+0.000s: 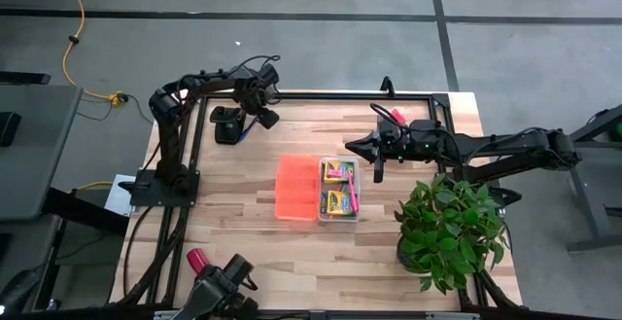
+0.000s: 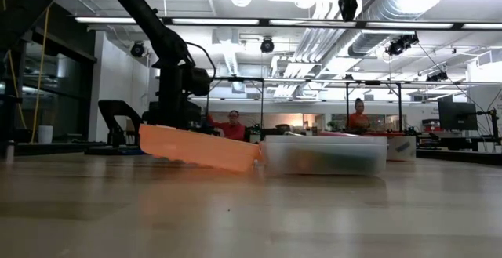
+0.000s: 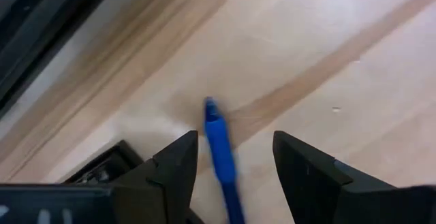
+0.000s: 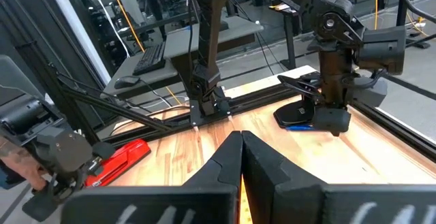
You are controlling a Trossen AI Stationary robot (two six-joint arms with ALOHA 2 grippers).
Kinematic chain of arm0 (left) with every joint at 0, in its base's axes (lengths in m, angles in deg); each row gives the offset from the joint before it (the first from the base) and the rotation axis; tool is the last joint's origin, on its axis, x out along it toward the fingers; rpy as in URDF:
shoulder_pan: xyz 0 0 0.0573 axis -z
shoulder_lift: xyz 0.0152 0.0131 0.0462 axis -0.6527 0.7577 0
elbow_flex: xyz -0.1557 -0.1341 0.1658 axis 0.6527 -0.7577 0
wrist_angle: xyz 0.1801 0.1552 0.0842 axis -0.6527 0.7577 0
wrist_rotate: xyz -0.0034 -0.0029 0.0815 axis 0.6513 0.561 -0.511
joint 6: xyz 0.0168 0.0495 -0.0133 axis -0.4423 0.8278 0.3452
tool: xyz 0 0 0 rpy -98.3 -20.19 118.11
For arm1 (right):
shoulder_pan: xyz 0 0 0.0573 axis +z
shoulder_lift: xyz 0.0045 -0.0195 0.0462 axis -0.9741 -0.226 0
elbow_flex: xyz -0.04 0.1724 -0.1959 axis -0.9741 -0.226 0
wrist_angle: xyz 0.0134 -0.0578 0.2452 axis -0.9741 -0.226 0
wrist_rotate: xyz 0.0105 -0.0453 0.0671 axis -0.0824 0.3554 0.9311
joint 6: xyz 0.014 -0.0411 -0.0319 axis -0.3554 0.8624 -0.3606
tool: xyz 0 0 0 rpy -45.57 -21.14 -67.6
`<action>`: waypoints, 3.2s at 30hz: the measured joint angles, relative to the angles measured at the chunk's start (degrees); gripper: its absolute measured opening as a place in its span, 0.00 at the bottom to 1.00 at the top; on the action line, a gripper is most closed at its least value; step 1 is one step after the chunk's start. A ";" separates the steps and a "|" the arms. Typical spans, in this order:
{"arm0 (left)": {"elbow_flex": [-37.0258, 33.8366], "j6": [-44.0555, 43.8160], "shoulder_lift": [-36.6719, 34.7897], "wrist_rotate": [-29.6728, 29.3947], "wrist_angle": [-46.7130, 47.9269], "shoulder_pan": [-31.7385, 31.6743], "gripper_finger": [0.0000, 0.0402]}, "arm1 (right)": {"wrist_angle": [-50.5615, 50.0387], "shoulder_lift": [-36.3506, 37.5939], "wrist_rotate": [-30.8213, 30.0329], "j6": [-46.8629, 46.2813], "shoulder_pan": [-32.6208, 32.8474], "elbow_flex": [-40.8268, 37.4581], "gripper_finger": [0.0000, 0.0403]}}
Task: Pack school essentials
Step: Put the blue pen in the supply box
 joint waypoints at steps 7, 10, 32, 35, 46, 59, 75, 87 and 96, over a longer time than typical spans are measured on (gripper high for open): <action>0.04 -0.08 -0.08 0.05 -0.04 1.52 0.42 | 0.00 0.00 0.01 -0.61 0.00 0.00 0.00; 0.30 -1.43 -0.07 1.60 1.14 1.50 0.41 | 0.00 0.00 0.01 -0.84 0.00 0.00 0.00; 0.72 -0.70 -0.69 0.41 1.16 3.86 0.40 | 0.00 0.00 0.01 -0.98 0.00 0.00 0.00; 1.17 0.73 -1.36 0.37 1.39 3.86 0.40 | 0.00 0.00 0.02 -0.92 0.00 0.00 0.00; 2.45 1.20 0.54 -0.18 1.73 3.36 0.40 | -0.02 0.00 0.03 -1.26 0.00 0.00 0.00; 3.15 1.63 2.05 -0.76 3.37 2.55 0.40 | -0.44 0.00 0.03 -2.08 0.00 0.00 0.00; 0.85 -1.30 2.25 1.26 1.14 7.09 0.40 | -0.46 -0.02 0.05 -4.87 0.00 0.00 0.00; 0.76 -4.48 2.36 1.16 1.15 7.18 0.36 | -0.44 -0.02 0.05 -4.92 0.00 0.00 0.00; 0.72 -5.07 2.47 0.45 1.21 7.67 0.09 | -0.44 -0.02 0.07 -4.92 0.00 0.00 0.00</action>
